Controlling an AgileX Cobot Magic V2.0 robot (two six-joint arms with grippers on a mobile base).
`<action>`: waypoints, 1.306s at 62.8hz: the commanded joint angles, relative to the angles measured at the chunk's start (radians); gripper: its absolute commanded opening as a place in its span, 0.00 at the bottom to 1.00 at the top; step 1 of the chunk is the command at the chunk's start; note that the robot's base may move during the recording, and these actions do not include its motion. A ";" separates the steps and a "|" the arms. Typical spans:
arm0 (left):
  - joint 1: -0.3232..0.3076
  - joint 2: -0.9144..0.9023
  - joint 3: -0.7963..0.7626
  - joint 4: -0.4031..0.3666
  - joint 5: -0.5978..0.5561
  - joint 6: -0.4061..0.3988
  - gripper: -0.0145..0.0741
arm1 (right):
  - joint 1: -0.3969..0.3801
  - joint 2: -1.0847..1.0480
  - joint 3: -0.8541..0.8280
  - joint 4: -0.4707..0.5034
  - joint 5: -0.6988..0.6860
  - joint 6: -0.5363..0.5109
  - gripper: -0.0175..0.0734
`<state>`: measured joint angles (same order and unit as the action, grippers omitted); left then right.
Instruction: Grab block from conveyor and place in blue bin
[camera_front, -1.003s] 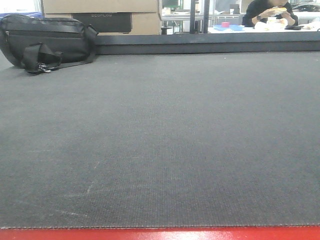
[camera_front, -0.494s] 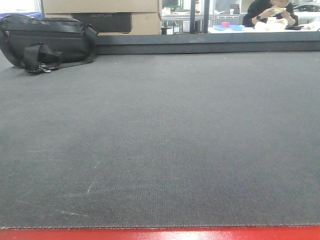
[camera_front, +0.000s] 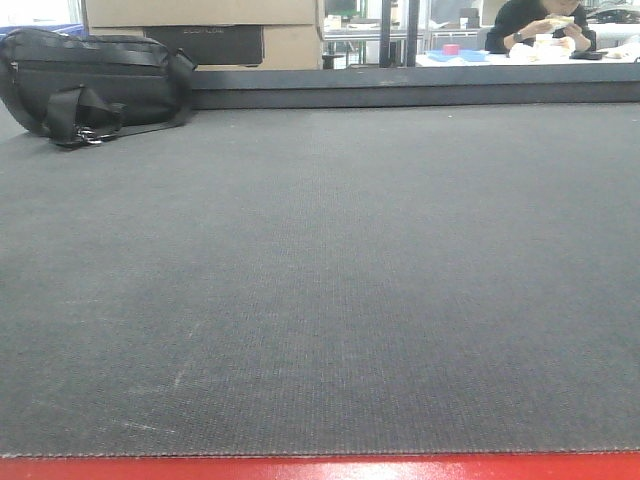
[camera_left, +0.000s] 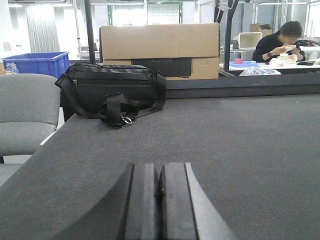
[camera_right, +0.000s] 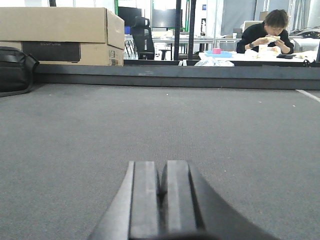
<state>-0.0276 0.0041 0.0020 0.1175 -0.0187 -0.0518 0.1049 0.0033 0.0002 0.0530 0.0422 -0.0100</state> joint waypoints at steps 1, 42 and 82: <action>0.004 -0.004 -0.002 0.003 -0.016 -0.003 0.04 | -0.004 -0.003 0.000 -0.006 -0.034 -0.003 0.01; 0.004 0.215 -0.497 -0.022 0.561 -0.003 0.04 | -0.004 0.194 -0.425 0.025 0.312 -0.003 0.01; 0.004 1.062 -0.953 -0.076 0.865 -0.003 0.04 | -0.004 1.024 -0.977 0.025 1.035 0.010 0.01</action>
<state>-0.0276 1.0085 -0.9400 0.0726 0.8641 -0.0518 0.1049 0.9556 -0.9612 0.0780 1.0506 0.0000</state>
